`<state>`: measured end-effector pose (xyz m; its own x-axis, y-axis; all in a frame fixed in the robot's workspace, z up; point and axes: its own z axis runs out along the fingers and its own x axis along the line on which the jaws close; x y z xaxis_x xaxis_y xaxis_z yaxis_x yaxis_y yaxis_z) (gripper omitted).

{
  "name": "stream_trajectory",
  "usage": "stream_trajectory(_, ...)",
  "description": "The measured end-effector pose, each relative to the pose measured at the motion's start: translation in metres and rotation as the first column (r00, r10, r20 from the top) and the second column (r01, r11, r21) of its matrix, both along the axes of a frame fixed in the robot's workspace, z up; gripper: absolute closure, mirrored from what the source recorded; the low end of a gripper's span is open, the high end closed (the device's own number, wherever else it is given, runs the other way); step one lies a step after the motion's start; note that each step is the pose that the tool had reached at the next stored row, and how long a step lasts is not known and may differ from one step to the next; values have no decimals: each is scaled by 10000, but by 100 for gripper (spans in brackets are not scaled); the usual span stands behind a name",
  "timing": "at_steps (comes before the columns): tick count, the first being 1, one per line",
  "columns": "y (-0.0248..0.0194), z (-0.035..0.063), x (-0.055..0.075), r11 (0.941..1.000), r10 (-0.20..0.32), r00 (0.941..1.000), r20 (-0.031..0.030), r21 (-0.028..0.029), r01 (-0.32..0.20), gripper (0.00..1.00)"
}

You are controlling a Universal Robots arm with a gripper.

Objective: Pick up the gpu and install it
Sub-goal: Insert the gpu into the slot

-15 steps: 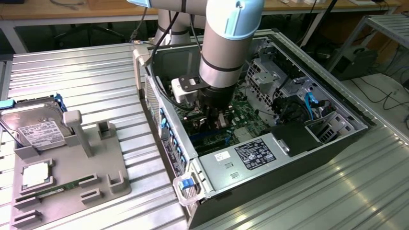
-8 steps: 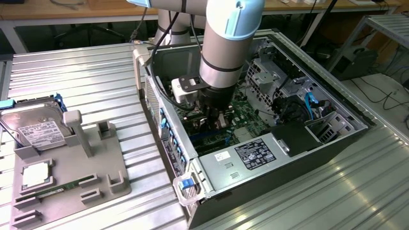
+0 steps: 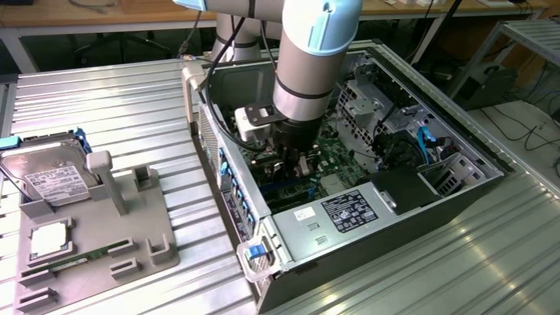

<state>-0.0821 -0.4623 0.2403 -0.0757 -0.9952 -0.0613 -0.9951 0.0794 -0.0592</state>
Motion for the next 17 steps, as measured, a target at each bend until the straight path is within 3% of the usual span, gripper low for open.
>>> stream_trajectory(6, 1, -24, 0, 10000, -61, 10000, 3, -14, 61, 72)
stream_trajectory(7, 0, 30, 1, 10000, -61, 10000, 2, -24, 61, 72)
stream_trajectory(8, 6, 31, 1, 9990, -61, 10000, 4, -442, 61, 72)
stream_trajectory(10, 44, 31, 1, 9989, -4, 10000, 5, -466, 4, 72)
stream_trajectory(17, 52, 29, -6, 9989, 69, 10000, 5, -465, -69, 72)
